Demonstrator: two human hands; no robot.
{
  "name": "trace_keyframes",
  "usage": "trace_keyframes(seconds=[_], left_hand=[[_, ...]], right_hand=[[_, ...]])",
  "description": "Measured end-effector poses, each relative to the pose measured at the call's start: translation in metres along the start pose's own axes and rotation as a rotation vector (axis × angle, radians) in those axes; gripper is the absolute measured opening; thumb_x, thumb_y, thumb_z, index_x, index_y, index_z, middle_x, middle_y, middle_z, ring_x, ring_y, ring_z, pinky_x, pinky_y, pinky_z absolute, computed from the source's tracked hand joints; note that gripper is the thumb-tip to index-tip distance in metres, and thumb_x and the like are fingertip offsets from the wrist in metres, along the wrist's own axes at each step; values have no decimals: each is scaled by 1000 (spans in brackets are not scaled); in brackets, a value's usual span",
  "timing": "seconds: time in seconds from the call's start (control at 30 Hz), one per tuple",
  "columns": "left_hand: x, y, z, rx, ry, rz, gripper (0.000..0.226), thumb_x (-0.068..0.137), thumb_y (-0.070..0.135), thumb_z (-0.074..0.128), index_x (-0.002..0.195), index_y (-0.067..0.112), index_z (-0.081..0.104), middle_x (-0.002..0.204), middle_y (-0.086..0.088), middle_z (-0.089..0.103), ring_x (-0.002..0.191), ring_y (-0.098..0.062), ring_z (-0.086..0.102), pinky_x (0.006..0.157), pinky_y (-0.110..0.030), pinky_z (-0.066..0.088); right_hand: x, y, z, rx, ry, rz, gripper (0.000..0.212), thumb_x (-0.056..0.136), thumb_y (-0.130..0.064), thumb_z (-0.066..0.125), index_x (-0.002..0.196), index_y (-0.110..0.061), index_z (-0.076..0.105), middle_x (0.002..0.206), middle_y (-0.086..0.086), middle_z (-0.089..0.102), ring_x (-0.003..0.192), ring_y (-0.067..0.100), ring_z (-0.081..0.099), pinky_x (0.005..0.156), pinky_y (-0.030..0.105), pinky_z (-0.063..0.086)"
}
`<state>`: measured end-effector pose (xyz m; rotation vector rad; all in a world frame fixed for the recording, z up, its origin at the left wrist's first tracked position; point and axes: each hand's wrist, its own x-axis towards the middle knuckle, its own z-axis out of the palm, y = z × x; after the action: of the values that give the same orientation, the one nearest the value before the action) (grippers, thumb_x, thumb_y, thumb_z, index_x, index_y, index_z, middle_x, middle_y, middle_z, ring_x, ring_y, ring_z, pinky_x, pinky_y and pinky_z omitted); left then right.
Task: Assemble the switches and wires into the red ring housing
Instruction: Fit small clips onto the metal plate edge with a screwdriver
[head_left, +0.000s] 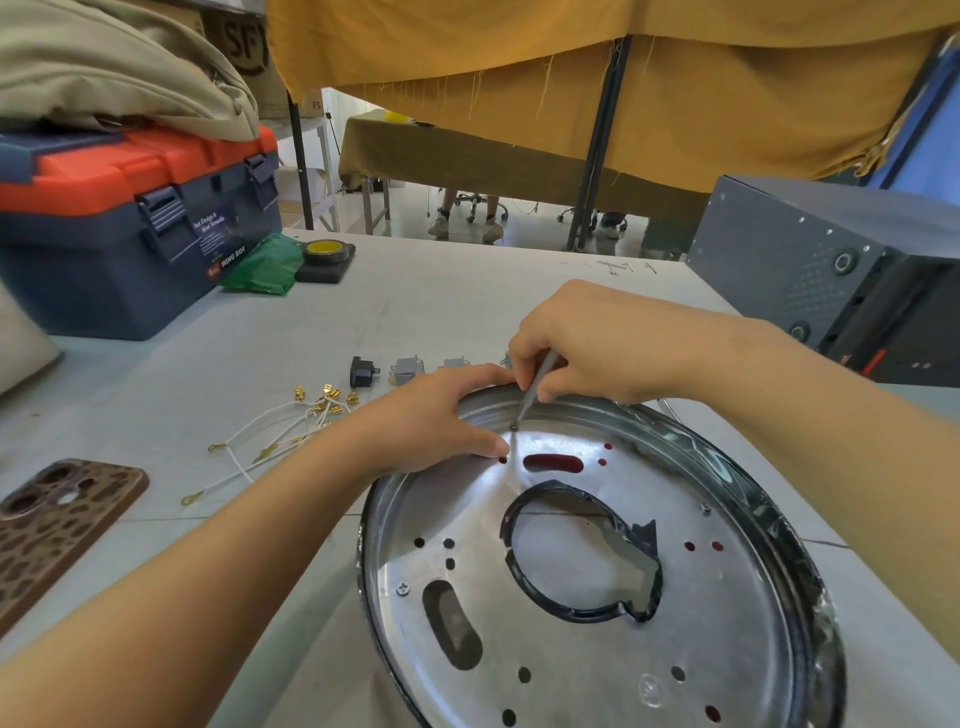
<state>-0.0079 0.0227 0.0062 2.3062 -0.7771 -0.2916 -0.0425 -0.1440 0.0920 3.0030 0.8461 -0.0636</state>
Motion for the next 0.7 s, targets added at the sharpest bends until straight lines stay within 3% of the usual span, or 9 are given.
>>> trace_keyframes(seconds=[0.27,0.37,0.5,0.7], left_hand=[[-1,1,0,-6,-4,0,49,79,41,69,115,58,40,91,36,46,80,14,50,62,-9,35],[0,1,0,-6,-3,-11,51,80,41,68,121,54,42,91,34,46,81,11,51,62,-10,35],[-1,1,0,-1,-7,-25,50,81,40,67,124,47,43,94,27,48,84,2,52,64,-14,38],[-1,3,1,21,-14,-49,58,82,41,65,134,44,39,107,13,50,89,-8,53,67,-20,41]], right_hand=[[6,-1,-2,-6,-3,34,9,86,-26,65,83,-20,71,85,0,67,83,18,59,78,42,51],[10,-4,-3,-20,-33,64,11,87,-28,64,82,-19,70,85,2,66,83,21,59,76,39,51],[21,-8,-5,-8,-88,135,20,89,-29,62,91,-11,72,90,7,69,83,22,59,62,27,42],[27,-7,-5,-7,-162,226,30,91,-30,59,95,-2,70,84,12,64,79,25,57,62,29,41]])
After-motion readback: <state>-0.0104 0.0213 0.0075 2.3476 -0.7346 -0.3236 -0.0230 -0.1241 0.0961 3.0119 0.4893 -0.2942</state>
